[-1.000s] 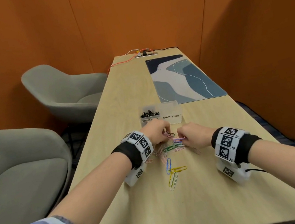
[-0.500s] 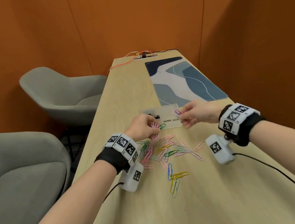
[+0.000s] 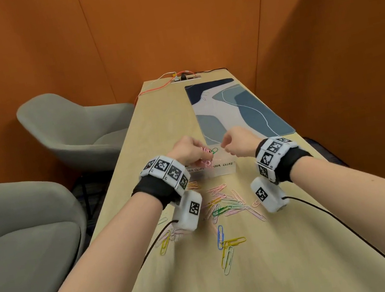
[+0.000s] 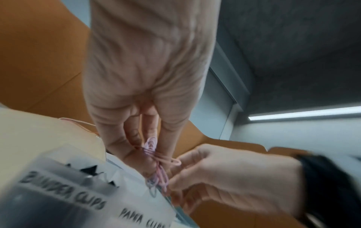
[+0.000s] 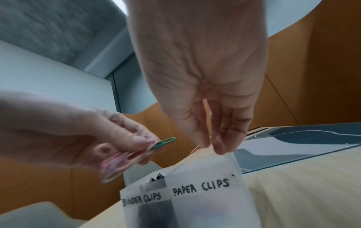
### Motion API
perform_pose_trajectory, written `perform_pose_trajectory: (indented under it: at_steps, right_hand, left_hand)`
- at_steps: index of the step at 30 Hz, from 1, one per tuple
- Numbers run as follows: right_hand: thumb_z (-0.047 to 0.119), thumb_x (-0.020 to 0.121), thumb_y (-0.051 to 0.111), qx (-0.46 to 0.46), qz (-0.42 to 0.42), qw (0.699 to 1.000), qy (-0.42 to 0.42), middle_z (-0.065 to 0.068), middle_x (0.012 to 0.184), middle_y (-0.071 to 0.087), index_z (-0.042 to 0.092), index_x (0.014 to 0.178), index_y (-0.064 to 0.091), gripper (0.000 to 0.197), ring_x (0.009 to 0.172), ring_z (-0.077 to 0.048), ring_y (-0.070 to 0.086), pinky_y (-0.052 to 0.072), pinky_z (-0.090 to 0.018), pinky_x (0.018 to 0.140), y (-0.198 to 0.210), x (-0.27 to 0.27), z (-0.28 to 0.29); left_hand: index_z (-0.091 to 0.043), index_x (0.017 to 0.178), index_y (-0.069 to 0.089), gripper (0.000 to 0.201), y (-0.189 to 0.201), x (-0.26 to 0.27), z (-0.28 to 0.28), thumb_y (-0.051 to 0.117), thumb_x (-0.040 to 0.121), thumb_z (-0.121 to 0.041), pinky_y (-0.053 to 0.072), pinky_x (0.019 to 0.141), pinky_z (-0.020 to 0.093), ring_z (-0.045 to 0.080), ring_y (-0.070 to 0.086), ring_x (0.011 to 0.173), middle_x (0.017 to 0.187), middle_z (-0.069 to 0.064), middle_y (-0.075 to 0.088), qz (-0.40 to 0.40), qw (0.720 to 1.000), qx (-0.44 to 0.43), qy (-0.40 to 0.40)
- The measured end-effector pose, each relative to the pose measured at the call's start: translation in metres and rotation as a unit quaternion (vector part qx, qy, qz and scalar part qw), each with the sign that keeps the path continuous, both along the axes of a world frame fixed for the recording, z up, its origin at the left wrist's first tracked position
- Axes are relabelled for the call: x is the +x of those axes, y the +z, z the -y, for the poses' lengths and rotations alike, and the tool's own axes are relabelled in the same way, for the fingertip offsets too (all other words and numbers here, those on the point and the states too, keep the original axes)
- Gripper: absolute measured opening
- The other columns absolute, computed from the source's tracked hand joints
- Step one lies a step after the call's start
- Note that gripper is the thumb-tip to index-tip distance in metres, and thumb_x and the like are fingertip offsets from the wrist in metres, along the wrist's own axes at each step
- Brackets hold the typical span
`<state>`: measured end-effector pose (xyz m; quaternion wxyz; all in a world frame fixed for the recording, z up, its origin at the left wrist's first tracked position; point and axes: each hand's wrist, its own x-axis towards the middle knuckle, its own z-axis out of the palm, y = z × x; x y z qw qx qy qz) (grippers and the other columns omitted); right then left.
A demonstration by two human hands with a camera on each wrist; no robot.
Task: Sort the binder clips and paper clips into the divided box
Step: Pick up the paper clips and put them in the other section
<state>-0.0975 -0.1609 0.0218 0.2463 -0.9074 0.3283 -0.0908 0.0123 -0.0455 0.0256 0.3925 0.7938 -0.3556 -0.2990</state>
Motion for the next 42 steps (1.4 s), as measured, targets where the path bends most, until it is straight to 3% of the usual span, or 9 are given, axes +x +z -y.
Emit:
perform_pose_trajectory:
  at_steps: [3,6,10,18,26,31,35,38,42]
  right_hand:
    - [0.003,0.086,0.048,-0.008,0.035,0.999,-0.005,-0.012,0.105,0.069,0.006,0.100,0.071,0.027,0.099,-0.028,0.063,0.053,-0.041,0.089,-0.006,-0.019,0.002]
    - [0.004,0.086,0.048,0.012,0.043,0.999,0.008,-0.007,0.093,0.066,0.007,0.097,0.071,0.026,0.088,-0.021,0.059,0.052,-0.036,0.083,-0.018,-0.041,0.002]
    - [0.008,0.087,0.051,0.021,0.028,0.999,0.021,-0.001,0.091,0.060,0.008,0.100,0.071,0.023,0.086,-0.018,0.055,0.051,-0.035,0.082,-0.027,-0.062,-0.001]
    - [0.010,0.088,0.053,0.035,0.020,0.999,0.034,0.000,0.092,0.061,0.011,0.101,0.071,0.022,0.088,-0.016,0.055,0.046,-0.027,0.076,-0.023,-0.071,-0.006]
    - [0.003,0.090,0.042,0.027,-0.061,0.996,0.062,-0.007,0.120,0.065,0.011,0.110,0.066,0.033,0.114,-0.021,0.057,0.043,-0.028,0.095,-0.031,-0.069,-0.020]
    - [0.012,0.096,0.036,0.017,-0.182,0.968,0.170,-0.008,0.149,0.042,0.012,0.143,0.037,0.047,0.136,-0.023,0.041,0.032,-0.033,0.113,-0.034,-0.046,-0.051]
    - [0.016,0.095,0.036,-0.040,-0.228,0.954,0.193,-0.014,0.141,0.048,0.008,0.134,0.046,0.041,0.128,-0.029,0.046,0.037,-0.039,0.109,-0.040,-0.023,-0.073]
    - [0.015,0.093,0.036,-0.061,-0.238,0.945,0.216,-0.017,0.130,0.051,0.007,0.124,0.053,0.037,0.121,-0.034,0.047,0.039,-0.044,0.105,-0.050,-0.025,-0.085]
    - [0.013,0.096,0.035,-0.035,-0.219,0.944,0.246,-0.014,0.138,0.046,0.014,0.136,0.046,0.042,0.127,-0.032,0.043,0.032,-0.041,0.111,-0.048,-0.052,-0.090]
  left_hand:
    - [-0.008,0.076,0.062,0.013,0.006,0.004,0.022,0.073,0.079,0.000,0.059,0.078,0.033,0.019,0.063,0.061,0.072,0.010,0.065,-0.024,0.999,-0.019,0.029]
    - [-0.005,0.079,0.063,0.010,0.009,0.004,0.042,0.072,0.080,-0.001,0.059,0.059,0.023,0.017,0.063,0.058,0.073,0.009,0.064,0.003,0.998,-0.032,0.063]
    - [-0.004,0.080,0.067,0.007,-0.004,0.001,0.057,0.072,0.077,0.000,0.060,0.080,0.042,0.030,0.072,0.083,0.081,0.015,0.069,0.088,0.994,0.002,0.062]
    - [0.003,0.098,0.070,0.032,-0.007,-0.013,0.055,0.075,0.075,-0.019,0.058,0.085,0.042,0.032,0.071,0.095,0.098,0.019,0.073,0.178,0.980,0.084,-0.013]
    - [-0.010,0.105,0.071,0.027,0.014,-0.007,0.002,0.049,0.090,-0.007,0.051,0.084,0.029,0.024,0.065,0.096,0.109,0.010,0.070,0.221,0.975,0.003,-0.018]
    - [-0.014,0.113,0.066,0.034,0.000,0.012,-0.051,0.043,0.090,-0.005,0.046,0.094,0.033,0.025,0.058,0.114,0.122,0.008,0.065,0.287,0.947,0.136,-0.041]
    - [-0.015,0.136,0.047,0.050,-0.009,0.017,-0.073,0.035,0.090,0.001,0.043,0.103,0.037,0.027,0.050,0.126,0.136,0.010,0.053,0.270,0.939,0.206,-0.061]
    - [-0.010,0.128,0.049,0.040,-0.010,0.012,-0.074,0.039,0.090,-0.004,0.047,0.096,0.039,0.029,0.054,0.118,0.129,0.011,0.057,0.319,0.924,0.208,-0.034]
    - [-0.009,0.122,0.053,0.034,-0.022,-0.004,-0.068,0.042,0.090,-0.009,0.051,0.092,0.040,0.029,0.060,0.109,0.124,0.011,0.060,0.349,0.912,0.193,-0.096]
